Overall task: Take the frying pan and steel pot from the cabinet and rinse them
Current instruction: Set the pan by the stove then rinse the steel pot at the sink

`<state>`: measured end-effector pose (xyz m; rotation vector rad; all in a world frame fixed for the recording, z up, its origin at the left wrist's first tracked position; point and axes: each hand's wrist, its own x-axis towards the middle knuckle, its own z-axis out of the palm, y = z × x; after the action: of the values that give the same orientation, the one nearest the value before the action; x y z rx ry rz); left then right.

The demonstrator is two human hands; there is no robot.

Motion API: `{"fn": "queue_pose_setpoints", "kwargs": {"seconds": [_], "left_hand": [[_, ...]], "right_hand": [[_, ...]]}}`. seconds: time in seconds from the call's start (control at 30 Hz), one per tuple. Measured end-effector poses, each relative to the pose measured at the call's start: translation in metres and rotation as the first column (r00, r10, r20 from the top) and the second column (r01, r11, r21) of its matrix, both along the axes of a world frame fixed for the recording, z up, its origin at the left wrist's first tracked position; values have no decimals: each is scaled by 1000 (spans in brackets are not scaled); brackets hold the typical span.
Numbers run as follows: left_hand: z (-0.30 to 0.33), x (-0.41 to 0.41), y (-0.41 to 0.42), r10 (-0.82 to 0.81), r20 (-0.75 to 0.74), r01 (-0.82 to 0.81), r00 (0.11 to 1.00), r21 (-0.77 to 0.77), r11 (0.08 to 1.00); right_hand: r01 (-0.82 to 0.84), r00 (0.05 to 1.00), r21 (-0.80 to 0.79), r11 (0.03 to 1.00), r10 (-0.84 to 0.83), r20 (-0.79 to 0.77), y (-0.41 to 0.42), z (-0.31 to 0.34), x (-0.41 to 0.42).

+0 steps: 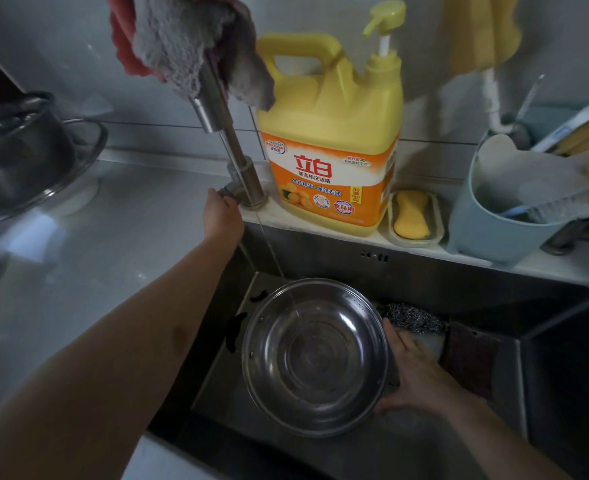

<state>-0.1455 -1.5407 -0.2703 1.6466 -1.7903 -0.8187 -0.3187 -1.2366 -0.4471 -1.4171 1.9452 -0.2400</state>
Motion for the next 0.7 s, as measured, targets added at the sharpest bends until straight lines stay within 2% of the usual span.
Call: {"fn": "queue_pose_setpoints", "kwargs": {"seconds": [0.27,0.4,0.57,0.7], "left_hand": [[-3,5,-4,-17,15,17,1000,-6,1000],[-7,7,-8,-6,-59,6,998,12,1000],[-4,6,-5,38,-216,-13,976,115,993],[-5,5,-6,10,-88,-7,996,30,1000]], "right_hand": [[10,1000,4,1000,-10,26,0,5,1],[14,999,8,1000,-14,38,1,6,1],[10,999,16,1000,-11,37,0,7,2],[21,999,18,1000,-21,40,1,5,2]]}}
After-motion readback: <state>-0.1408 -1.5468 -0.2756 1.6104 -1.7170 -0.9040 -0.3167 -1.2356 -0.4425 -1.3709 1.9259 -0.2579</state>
